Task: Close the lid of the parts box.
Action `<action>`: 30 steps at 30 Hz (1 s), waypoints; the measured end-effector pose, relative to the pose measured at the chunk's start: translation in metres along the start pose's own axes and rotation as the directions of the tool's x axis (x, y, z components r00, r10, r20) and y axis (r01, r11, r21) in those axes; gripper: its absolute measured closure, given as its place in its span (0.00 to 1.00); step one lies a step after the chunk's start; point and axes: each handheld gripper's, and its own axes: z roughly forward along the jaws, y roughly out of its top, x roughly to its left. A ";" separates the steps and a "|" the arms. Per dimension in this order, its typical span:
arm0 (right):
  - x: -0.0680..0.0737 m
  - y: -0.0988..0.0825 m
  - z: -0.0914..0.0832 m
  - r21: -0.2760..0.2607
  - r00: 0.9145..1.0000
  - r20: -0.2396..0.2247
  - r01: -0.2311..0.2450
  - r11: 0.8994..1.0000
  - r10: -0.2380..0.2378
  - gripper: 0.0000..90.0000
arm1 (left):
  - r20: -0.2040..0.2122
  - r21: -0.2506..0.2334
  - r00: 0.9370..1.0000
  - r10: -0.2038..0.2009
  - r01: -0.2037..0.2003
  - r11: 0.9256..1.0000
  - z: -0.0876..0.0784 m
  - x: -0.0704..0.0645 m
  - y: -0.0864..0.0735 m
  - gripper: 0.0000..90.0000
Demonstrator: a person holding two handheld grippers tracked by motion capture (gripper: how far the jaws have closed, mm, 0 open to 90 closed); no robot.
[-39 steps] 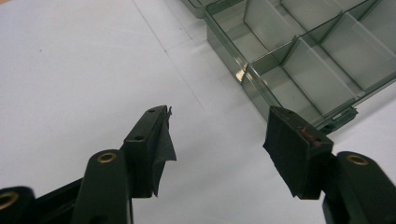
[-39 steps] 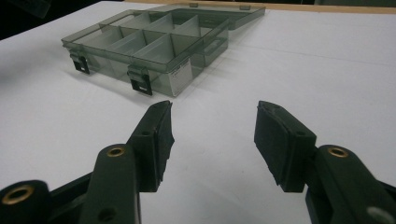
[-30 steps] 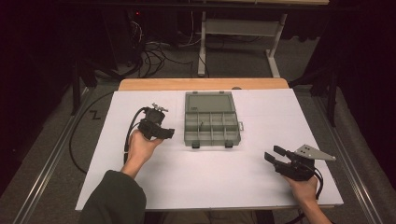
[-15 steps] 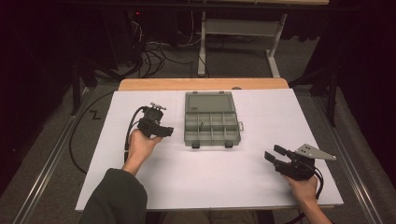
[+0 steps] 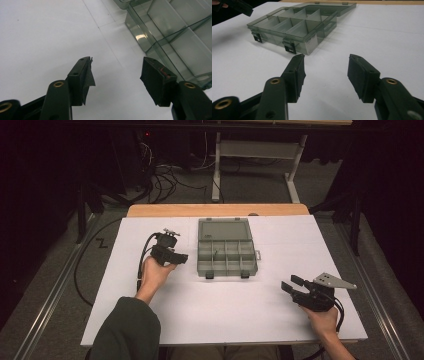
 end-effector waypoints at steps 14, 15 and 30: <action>0.006 0.012 0.010 0.072 1.000 -0.016 -0.010 0.997 0.012 0.58 | 0.032 0.006 0.999 0.016 -0.016 1.000 0.007 -0.005 0.009 0.45; 0.006 0.013 0.011 0.079 1.000 -0.015 -0.010 0.997 0.011 0.58 | 0.032 0.009 0.999 0.017 -0.018 1.000 0.008 -0.005 0.010 0.45; 0.008 0.036 0.037 0.188 0.999 -0.019 -0.022 0.982 0.026 0.66 | -0.008 -0.005 1.000 -0.001 0.001 1.000 0.016 -0.004 0.031 0.45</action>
